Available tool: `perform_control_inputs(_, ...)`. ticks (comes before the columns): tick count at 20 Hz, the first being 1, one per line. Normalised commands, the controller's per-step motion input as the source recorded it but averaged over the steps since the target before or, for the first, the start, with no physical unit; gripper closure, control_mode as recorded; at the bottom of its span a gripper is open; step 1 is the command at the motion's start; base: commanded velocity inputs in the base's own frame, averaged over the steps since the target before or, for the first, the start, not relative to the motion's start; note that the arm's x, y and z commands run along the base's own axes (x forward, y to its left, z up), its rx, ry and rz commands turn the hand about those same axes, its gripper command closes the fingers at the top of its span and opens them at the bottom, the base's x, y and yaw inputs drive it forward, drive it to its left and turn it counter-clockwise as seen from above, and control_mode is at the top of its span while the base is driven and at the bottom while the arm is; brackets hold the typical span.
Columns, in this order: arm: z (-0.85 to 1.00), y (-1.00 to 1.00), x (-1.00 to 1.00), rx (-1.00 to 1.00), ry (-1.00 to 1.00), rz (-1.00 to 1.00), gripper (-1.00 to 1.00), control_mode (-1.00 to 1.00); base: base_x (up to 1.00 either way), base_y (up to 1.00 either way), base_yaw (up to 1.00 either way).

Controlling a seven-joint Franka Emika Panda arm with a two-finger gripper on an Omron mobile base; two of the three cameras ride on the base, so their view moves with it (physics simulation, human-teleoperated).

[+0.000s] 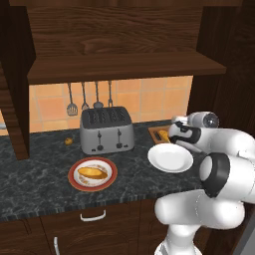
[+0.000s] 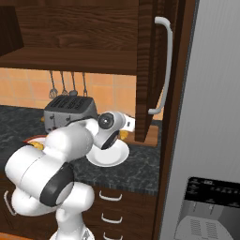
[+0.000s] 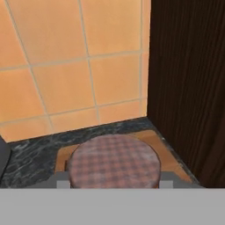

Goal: From the different types of pastries on the counter, select a croissant and place it on the cutting board. Then retrieve a jar of jam from the cabinet and place it alongside the croissant on the cutting board.

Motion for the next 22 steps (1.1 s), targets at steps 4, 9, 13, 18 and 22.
perform_control_inputs(4, -0.26, 0.03, 0.27, -0.08, 0.09, 0.01, 1.0, -1.0, 0.0, 0.0, 0.0)
perform_control_inputs(9, -0.1, 0.0, 0.26, -0.14, 0.04, 0.0, 1.0, -1.0, 0.0, 0.0, 0.0)
perform_control_inputs(13, -0.09, 0.0, 0.11, -0.02, 0.01, 0.0, 1.0, -1.0, 0.0, 0.0, 0.0)
perform_control_inputs(18, -0.1, -0.02, 0.27, 0.0, 0.0, 0.0, 1.0, -1.0, 0.0, 0.0, 0.0)
perform_control_inputs(22, -0.03, 0.0, 0.14, 0.01, 0.0, 0.0, 1.0, -1.0, 0.0, 0.0, 0.0)
